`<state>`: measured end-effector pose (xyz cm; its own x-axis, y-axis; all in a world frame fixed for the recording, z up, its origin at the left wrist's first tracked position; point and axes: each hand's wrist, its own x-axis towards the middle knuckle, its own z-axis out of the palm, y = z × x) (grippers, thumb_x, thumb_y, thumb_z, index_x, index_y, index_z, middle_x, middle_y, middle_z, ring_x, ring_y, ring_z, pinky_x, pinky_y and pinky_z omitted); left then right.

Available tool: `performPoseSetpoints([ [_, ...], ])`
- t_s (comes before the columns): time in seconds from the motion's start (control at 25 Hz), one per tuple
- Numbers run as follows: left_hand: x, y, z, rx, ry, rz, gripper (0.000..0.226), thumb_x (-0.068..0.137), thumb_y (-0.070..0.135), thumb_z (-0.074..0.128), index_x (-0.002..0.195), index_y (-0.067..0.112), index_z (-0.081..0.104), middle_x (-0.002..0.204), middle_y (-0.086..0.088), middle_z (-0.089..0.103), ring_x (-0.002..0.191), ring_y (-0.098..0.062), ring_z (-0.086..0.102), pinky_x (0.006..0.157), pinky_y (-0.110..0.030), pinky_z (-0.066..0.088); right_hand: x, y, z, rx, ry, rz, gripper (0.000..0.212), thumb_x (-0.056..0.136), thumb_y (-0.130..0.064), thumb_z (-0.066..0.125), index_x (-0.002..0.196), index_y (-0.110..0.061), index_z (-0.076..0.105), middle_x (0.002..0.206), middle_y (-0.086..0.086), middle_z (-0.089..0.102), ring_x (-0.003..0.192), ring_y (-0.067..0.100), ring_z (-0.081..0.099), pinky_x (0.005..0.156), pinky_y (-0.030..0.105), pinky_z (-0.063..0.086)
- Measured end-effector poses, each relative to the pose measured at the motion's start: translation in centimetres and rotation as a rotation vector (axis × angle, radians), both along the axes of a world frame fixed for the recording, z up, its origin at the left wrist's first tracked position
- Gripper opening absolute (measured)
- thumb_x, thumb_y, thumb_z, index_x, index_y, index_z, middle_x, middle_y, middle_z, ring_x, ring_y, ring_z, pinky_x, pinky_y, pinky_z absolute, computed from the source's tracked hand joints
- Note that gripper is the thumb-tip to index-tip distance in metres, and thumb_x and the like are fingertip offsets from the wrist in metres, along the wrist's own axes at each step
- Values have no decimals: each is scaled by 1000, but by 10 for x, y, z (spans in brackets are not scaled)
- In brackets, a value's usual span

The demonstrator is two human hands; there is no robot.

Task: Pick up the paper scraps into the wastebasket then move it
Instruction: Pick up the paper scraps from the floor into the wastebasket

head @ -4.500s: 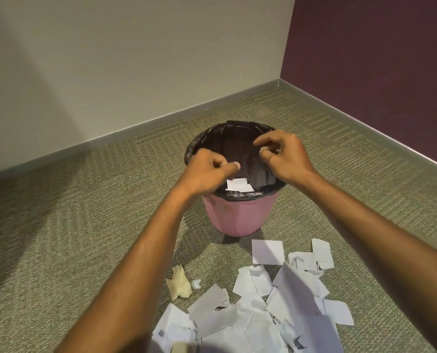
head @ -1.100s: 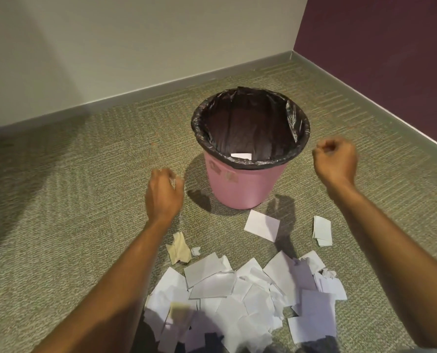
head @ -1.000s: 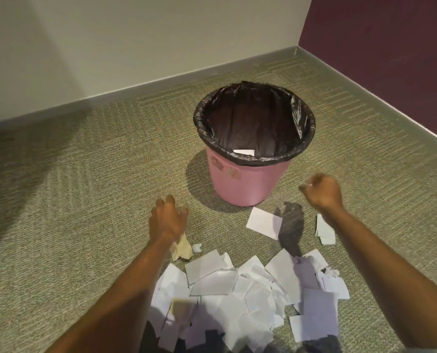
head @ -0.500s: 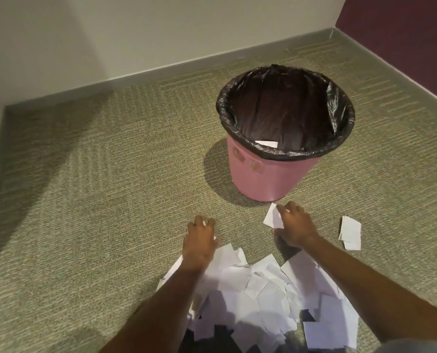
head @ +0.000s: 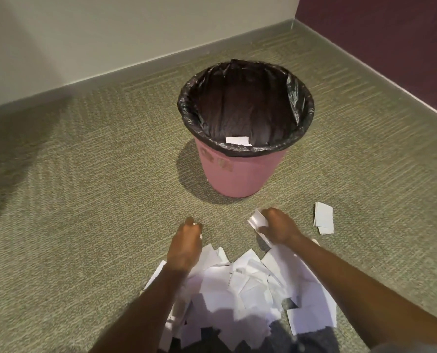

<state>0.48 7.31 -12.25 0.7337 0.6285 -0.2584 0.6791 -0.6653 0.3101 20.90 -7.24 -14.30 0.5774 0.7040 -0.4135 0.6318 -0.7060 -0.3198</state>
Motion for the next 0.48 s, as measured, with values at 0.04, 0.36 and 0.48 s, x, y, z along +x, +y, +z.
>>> performPoseSetpoints([
  [0.04, 5, -1, 5, -37, -33, -28, 25, 89, 1, 47, 106, 6, 65, 114, -8, 53, 99, -28, 61, 83, -40, 53, 4, -5, 3, 56, 46, -99, 22, 89, -28, 68, 83, -12, 55, 97, 16, 66, 92, 33, 63, 69, 33, 43],
  [0.36, 44, -16, 65, -193, -153, -365, 22, 86, 9, 66, 108, 13, 70, 107, 1, 56, 98, -19, 59, 82, -26, 47, 51, -60, 8, -39, -156, -698, 32, 88, -34, 66, 111, -12, 66, 127, 21, 49, 122, 43, 47, 99, 54, 44],
  [0.48, 44, -19, 91, -236, -181, -472, 30, 86, 12, 69, 116, 17, 69, 99, 10, 51, 89, -8, 49, 75, -16, 36, 34, -56, -7, -153, -128, -672, 44, 91, -27, 62, 131, -13, 49, 138, 22, 40, 129, 44, 39, 103, 56, 41],
])
